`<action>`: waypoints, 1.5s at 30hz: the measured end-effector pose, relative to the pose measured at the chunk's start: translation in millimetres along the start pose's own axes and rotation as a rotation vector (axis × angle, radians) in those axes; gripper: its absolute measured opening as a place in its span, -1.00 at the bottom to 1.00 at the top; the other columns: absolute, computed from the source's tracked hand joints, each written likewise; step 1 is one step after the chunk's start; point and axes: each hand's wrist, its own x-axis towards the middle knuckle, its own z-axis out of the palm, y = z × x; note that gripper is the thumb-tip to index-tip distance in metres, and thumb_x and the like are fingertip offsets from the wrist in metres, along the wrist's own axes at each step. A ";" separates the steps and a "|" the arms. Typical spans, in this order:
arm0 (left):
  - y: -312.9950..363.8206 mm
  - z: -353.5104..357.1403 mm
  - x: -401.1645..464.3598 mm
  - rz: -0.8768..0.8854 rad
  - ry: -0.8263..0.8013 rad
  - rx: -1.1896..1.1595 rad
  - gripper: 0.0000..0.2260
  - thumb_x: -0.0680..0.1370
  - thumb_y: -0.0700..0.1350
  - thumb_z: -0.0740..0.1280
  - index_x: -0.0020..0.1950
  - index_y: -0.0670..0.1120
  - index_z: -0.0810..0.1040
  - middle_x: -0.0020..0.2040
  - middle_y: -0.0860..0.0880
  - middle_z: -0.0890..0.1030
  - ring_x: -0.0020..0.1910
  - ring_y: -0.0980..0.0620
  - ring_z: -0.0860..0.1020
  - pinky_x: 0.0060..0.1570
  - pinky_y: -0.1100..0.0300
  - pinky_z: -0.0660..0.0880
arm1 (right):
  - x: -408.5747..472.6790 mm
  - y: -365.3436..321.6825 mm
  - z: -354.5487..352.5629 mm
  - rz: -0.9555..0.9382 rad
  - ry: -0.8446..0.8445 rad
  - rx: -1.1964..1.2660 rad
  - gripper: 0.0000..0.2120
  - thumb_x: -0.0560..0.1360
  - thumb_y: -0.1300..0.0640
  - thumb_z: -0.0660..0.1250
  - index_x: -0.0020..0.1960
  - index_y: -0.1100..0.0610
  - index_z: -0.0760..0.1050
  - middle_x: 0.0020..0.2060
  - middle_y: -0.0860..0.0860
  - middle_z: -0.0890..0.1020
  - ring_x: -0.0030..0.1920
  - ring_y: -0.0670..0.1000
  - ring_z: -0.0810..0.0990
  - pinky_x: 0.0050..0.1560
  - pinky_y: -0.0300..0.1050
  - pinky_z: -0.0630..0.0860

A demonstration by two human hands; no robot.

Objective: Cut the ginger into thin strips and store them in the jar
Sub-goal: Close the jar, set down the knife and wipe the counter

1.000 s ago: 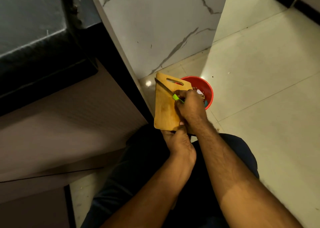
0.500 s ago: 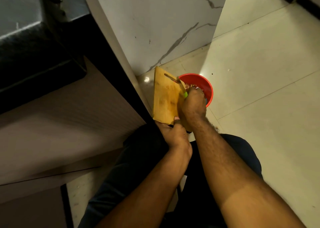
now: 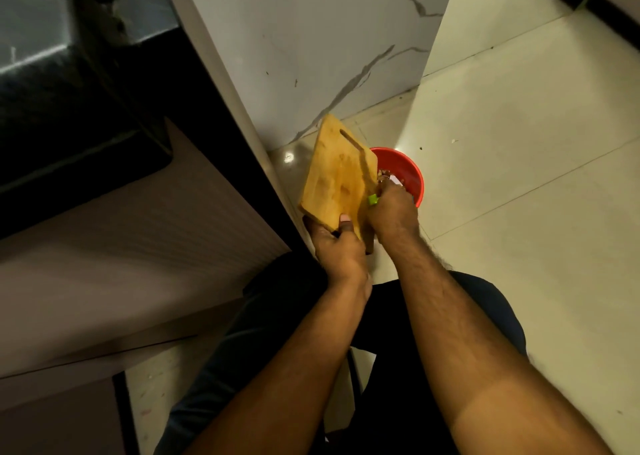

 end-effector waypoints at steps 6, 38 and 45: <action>18.2 18.8 20.3 -0.065 -0.040 -0.021 -0.61 0.67 -0.25 0.22 0.48 -0.02 0.32 0.20 -0.01 0.55 -0.02 0.12 0.59 -0.35 0.36 0.53 | -22.0 -2.2 -20.8 -0.259 0.045 0.065 -0.71 0.51 0.17 0.33 0.22 0.04 0.51 0.12 0.05 0.57 0.04 0.10 0.56 0.03 0.00 0.56; 80.8 40.2 64.3 0.160 0.044 0.427 -0.82 0.67 -0.10 0.22 0.13 -0.20 0.51 0.01 -0.04 0.57 -0.04 -0.03 0.57 -0.08 0.15 0.47 | -8.6 12.3 -43.6 -0.038 0.064 -0.253 -0.62 0.54 0.25 0.28 0.33 0.05 0.49 0.07 0.13 0.62 -0.11 0.11 0.54 -0.11 -0.17 0.42; 82.4 44.6 69.1 0.188 0.051 0.473 -0.77 0.65 -0.08 0.25 0.11 -0.23 0.56 0.03 -0.14 0.64 -0.01 -0.12 0.63 0.07 -0.07 0.60 | -26.9 -0.8 -52.4 -0.280 0.083 0.073 -0.62 0.57 0.24 0.23 0.33 -0.04 0.47 0.18 0.07 0.56 0.13 0.13 0.55 0.15 -0.02 0.50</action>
